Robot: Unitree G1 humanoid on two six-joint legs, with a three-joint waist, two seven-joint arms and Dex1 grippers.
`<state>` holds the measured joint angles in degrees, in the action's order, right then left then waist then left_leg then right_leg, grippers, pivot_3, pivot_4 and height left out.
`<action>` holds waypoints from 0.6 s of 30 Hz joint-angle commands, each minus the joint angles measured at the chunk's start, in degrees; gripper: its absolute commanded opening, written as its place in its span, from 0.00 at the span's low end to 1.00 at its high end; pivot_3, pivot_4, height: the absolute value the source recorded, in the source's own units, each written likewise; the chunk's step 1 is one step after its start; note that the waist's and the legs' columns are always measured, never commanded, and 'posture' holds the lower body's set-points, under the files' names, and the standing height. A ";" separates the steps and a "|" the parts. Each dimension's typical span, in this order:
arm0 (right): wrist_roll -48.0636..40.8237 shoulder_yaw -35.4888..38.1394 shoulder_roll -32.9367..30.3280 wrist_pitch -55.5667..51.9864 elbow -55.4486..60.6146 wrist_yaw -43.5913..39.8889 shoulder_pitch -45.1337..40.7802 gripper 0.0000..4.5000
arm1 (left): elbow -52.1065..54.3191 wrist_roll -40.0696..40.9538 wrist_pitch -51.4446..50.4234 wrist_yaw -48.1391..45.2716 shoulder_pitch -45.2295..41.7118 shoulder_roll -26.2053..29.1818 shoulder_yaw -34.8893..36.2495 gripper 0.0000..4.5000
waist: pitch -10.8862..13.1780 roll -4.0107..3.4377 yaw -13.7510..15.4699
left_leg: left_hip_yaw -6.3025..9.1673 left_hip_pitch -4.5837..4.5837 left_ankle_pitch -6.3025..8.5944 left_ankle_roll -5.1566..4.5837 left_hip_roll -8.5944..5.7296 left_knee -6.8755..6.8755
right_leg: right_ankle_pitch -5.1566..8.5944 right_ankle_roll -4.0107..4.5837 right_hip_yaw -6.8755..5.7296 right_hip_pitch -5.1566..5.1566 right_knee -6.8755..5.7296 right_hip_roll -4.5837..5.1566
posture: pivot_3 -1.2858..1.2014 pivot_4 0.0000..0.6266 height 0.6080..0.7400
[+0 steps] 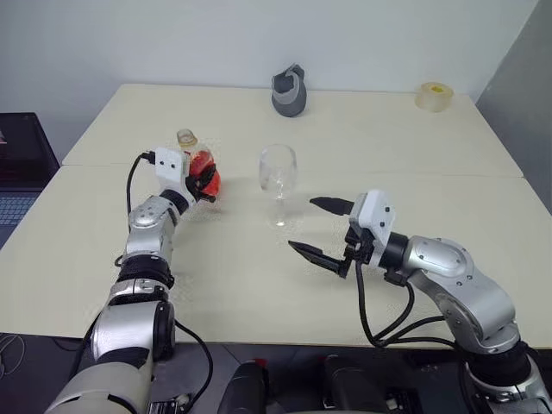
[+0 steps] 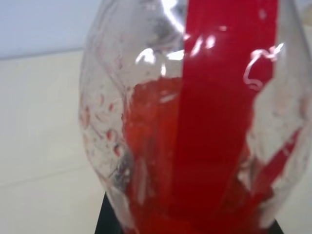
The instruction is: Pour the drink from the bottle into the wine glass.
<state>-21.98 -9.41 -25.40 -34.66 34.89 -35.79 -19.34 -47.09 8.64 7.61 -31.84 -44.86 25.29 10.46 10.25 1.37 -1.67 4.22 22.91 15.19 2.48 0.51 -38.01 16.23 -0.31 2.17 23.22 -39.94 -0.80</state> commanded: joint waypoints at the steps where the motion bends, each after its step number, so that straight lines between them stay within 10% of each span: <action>1: -2.32 3.15 1.85 -0.38 2.58 2.66 -1.30 1.00 | 12.61 -3.62 0.00 1.12 0.43 1.80 -3.17 0.18 | 0.00 0.00 0.03 | 0.01 0.00 0.00 0.00 0.01 0.00 | 0.00 0.00 0.00 0.00 0.00 0.00 | 0.52 0.24 1.00; 18: -1.15 0.88 9.49 0.29 -2.17 9.13 -5.37 1.00 | 17.41 -27.62 13.91 7.69 -7.12 11.53 -17.42 0.17 | 0.00 0.00 -0.06 | -0.04 -0.01 0.00 0.00 -0.02 0.01 | 0.00 0.00 0.03 0.01 -0.01 -0.01 | 0.52 0.24 1.00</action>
<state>-23.62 -8.16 -16.58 -35.64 32.26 -27.33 -23.42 -29.56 -16.17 18.51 -27.12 -48.66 35.16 -6.74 10.26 1.37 -1.72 4.18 22.89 15.19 2.48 0.51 -38.00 16.23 -0.30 2.20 23.23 -39.97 -0.82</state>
